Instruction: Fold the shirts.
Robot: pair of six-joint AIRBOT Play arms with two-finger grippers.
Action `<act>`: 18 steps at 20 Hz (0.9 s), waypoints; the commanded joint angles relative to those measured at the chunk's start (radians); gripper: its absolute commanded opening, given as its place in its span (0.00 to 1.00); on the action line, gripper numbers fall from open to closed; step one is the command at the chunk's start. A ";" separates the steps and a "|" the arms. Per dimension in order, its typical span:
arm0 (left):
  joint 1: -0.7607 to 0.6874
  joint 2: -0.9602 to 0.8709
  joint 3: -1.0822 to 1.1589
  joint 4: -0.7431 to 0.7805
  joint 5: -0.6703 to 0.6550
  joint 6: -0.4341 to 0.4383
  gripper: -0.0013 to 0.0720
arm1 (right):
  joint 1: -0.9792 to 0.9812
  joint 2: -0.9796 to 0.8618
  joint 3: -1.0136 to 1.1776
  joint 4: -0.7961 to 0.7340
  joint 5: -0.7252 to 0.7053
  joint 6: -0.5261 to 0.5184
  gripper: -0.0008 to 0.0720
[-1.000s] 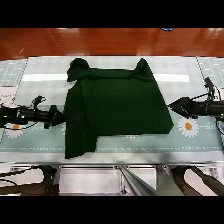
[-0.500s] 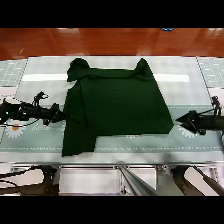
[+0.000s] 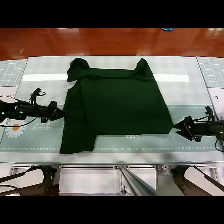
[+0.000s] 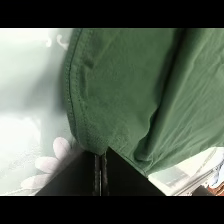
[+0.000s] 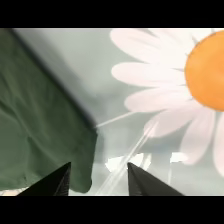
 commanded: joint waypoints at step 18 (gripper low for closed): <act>0.048 0.159 0.436 -0.313 -0.030 -0.038 0.04 | 0.345 -0.040 0.887 0.043 0.088 0.071 0.04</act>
